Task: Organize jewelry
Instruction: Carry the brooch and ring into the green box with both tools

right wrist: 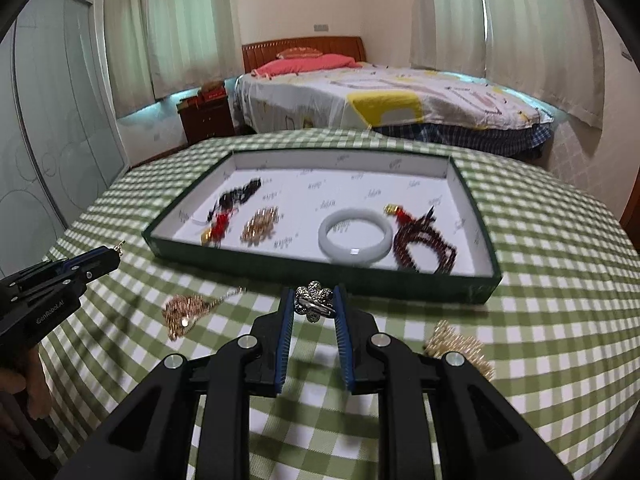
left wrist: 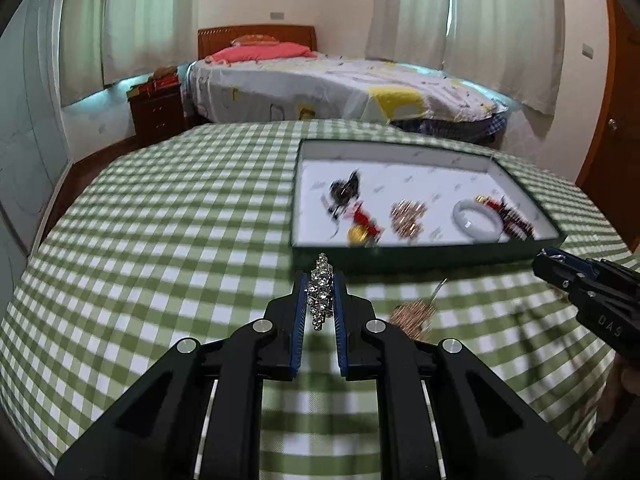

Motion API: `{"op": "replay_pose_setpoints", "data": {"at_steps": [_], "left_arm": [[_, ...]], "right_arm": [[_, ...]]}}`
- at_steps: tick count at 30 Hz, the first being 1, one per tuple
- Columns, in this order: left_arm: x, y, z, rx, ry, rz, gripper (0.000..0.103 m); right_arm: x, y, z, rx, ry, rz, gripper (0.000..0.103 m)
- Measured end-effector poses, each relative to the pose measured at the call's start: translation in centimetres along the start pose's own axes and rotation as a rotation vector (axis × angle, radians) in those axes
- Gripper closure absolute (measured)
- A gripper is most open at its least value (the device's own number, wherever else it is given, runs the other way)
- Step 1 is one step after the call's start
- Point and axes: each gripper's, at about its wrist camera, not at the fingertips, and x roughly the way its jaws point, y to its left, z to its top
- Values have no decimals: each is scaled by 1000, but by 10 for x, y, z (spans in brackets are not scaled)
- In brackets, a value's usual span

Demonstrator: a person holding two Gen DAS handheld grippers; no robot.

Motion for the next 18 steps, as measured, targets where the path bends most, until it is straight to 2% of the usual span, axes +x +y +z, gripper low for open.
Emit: {"op": "replay_pose_setpoints", "data": {"at_steps": [10,14,18], "left_arm": [[3,-28,47,-1,-83,-71,90],[14,-42,70,10,-118,-89,90],[31,-54,86,15,-120,-110,90]], "right_arm": [[-11,-9,41,-16,-112,-25,82],[-9,-16,62,-15,-156,-37,82],[-1,-25,78,-20,-183,-53,82]]}}
